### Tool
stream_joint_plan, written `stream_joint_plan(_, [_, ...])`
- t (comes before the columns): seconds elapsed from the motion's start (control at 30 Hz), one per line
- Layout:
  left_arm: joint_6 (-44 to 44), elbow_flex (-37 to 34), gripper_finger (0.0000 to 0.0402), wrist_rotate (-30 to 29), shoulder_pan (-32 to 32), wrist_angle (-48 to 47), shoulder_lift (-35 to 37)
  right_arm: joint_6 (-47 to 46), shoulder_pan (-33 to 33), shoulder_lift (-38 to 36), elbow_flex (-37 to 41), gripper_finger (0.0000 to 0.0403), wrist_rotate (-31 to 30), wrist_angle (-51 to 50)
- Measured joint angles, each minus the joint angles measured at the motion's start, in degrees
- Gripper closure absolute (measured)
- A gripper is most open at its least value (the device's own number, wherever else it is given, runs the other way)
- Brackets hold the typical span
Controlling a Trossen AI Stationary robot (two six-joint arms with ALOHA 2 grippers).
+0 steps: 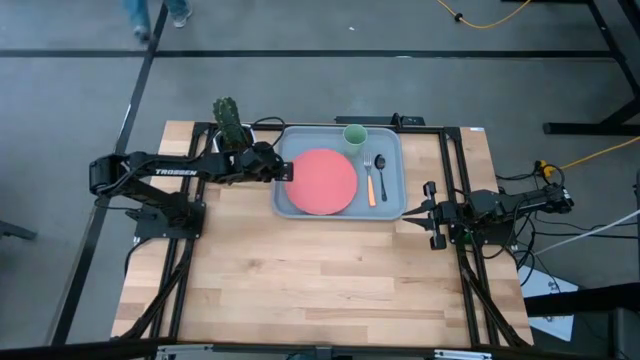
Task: Pick and place plate/cup/fork/spoon on tray
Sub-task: Put the pink plate on the gray serving tray to the left of the orange fork, then return to Home Position
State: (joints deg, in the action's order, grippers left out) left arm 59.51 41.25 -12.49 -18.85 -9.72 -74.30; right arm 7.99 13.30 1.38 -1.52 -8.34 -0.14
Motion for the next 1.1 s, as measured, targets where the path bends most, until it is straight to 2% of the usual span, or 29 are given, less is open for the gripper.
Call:
stream_joint_plan(0.23, [-0.02, 0.0, 0.0332, 0.03, 0.0, -0.02, 0.0, 0.0, 0.0, -0.01, 0.0, 0.0346, -0.02, 0.01])
stream_joint_plan(0.33, [-0.01, 0.0, 0.0333, 2.67, 0.0, -0.02, 0.04, 0.0, 0.0, 0.0, 0.0, 0.0346, -0.02, 0.01])
stream_joint_plan(0.4, [0.37, 0.0, 0.0334, 7.61, -0.02, -0.04, 0.26, 0.0, 0.0, 0.0, 0.0, 0.0346, -0.01, 0.0])
stream_joint_plan(0.5, [-0.23, -0.02, 0.0335, 20.21, -0.79, -0.04, 1.63, 0.0, 0.0, 0.0, 0.0, 0.0346, -0.02, 0.01])
stream_joint_plan(0.63, [-6.45, -0.02, 0.0335, 37.77, -1.81, -0.06, 4.27, 0.0, 0.0, 0.01, 0.0, 0.0346, 0.0, 0.0])
stream_joint_plan(0.77, [-10.34, -0.04, 0.0335, 50.4, -2.29, -0.29, 6.16, 0.0, 0.0, 0.01, 0.0, 0.0346, -0.01, 0.02])
stream_joint_plan(0.83, [-11.51, -0.04, 0.0335, 52.3, -1.54, -0.4, 6.61, 0.0, 0.0, 0.01, 0.0, 0.0346, -0.02, 0.01])
stream_joint_plan(0.97, [-18.54, -0.04, 0.0335, 47.76, 2.48, -1.91, 6.75, 0.0, 0.0, 0.0, 0.0, 0.0346, -0.01, 0.02])
stream_joint_plan(1.07, [-30.65, -0.04, 0.0335, 55.27, 3.15, -7.33, 6.75, 0.0, 0.0, 0.01, 0.0, 0.0346, -0.02, 0.01])
stream_joint_plan(1.1, [-35.76, -0.04, 0.0335, 56.01, 3.16, -8.53, 6.81, -0.01, 0.0, 0.01, 0.0, 0.0346, -0.02, 0.0])
